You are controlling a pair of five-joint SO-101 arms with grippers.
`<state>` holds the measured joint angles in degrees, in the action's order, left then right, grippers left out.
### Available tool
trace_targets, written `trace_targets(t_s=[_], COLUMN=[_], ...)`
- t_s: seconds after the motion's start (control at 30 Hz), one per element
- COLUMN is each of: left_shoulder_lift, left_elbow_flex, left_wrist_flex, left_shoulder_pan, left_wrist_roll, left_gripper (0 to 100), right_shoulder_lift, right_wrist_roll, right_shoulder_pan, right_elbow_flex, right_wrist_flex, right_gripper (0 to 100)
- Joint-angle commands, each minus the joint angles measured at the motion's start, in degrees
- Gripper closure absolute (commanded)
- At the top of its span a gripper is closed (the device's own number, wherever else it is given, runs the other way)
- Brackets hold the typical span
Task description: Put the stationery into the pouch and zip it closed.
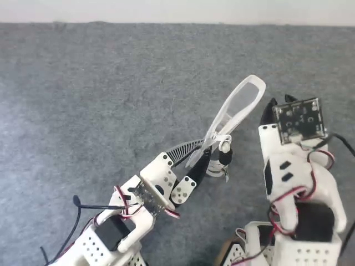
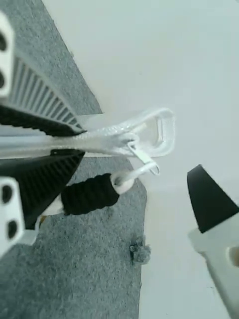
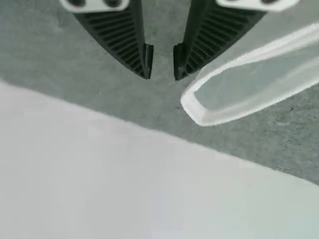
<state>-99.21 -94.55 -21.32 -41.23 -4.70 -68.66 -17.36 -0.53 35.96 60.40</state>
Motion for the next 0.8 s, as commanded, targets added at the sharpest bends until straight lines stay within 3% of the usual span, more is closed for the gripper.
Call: trace_targets(t_s=[0.0, 0.2, 0.5, 0.77], left_shoulder_lift=[0.0, 0.1, 0.9, 22.2], left_elbow_flex=[1.9, 3.4, 8.0, 20.4], left_wrist_flex=[-1.4, -1.4, -1.4, -2.6], left_shoulder_pan=[0.2, 0.1, 0.1, 0.1], left_wrist_roll=[-0.2, -0.2, -0.2, 1.6], left_gripper=[93, 93, 89, 88], right_shoulder_lift=[-1.4, -1.4, -1.5, -1.5], right_wrist_roll=[3.1, 7.7, 7.7, 7.7], right_shoulder_pan=[0.6, -1.5, -8.0, -8.1], right_elbow_flex=[0.8, 2.4, 2.5, 2.5], right_wrist_flex=[-1.2, 1.8, 5.7, 6.5], right_gripper=[93.1, 92.9, 92.9, 92.9])
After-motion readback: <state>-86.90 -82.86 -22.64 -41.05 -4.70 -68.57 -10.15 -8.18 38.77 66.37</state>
